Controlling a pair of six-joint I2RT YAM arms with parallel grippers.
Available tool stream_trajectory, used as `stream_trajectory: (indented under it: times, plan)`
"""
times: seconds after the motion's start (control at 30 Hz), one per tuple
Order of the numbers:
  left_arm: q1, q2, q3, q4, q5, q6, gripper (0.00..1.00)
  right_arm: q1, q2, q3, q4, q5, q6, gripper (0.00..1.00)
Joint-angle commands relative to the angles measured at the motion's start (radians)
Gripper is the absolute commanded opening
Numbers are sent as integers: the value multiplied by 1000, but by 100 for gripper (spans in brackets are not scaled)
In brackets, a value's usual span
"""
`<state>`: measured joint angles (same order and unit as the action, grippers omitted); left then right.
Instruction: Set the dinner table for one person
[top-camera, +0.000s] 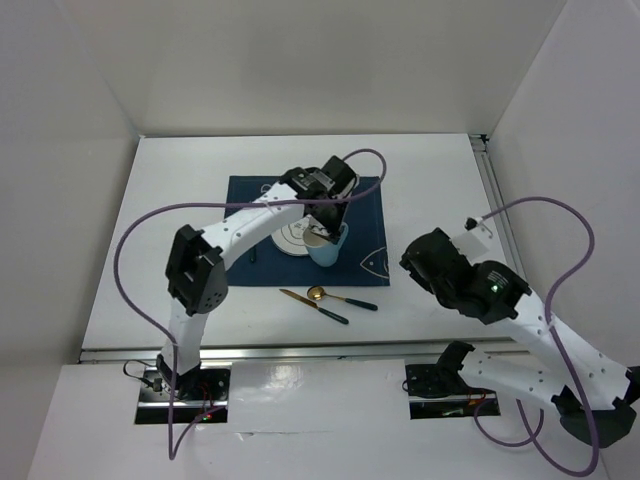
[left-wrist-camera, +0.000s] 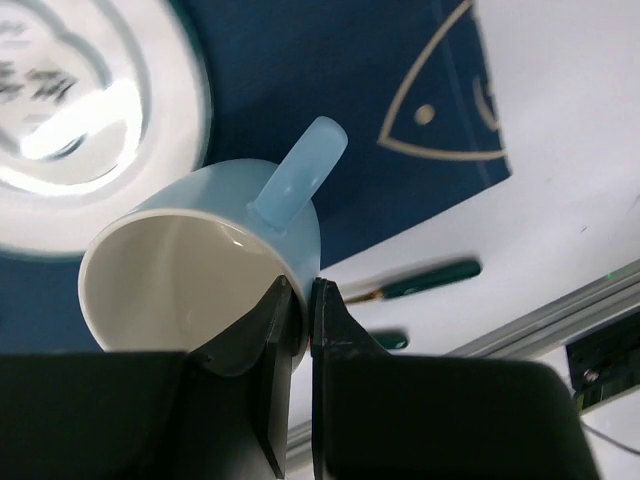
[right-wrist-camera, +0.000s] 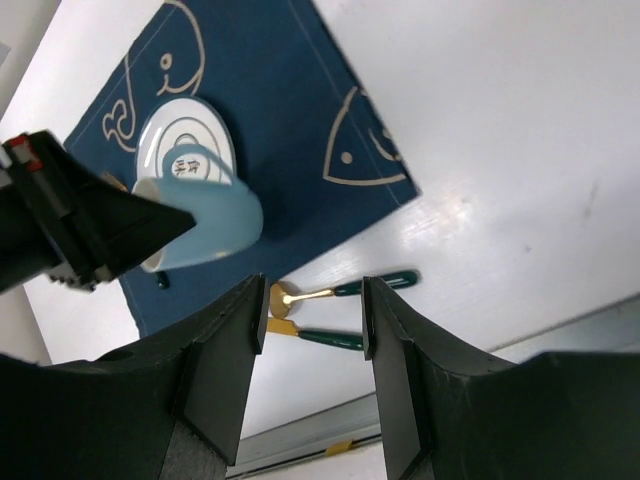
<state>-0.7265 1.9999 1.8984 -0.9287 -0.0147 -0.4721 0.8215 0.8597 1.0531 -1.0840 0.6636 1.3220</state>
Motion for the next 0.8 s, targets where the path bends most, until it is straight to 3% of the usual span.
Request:
stream_trajectory:
  times: [0.0, 0.23, 0.37, 0.4, 0.47, 0.5, 0.77]
  plan:
    - [-48, 75, 143, 64, 1, -20, 0, -4, -65, -39, -170, 53, 149, 54]
    - [-96, 192, 211, 90, -19, -53, 0, -4, -135, -50, -231, 24, 186, 54]
    - [-105, 266, 293, 27, -18, -31, 0, -4, -145, -39, -211, 24, 132, 54]
    - [-114, 266, 309, 18, -8, -31, 17, -4, -134, -39, -211, 15, 100, 54]
    - [-114, 266, 318, 18, -8, -22, 35, -4, -100, -28, -165, 5, 57, 54]
    - [-125, 237, 318, 18, -8, -22, 50, -4, -85, -18, -150, 5, 16, 54]
    - [-125, 129, 344, -31, -14, 30, 58, -4, 36, -30, 36, -52, -121, 61]
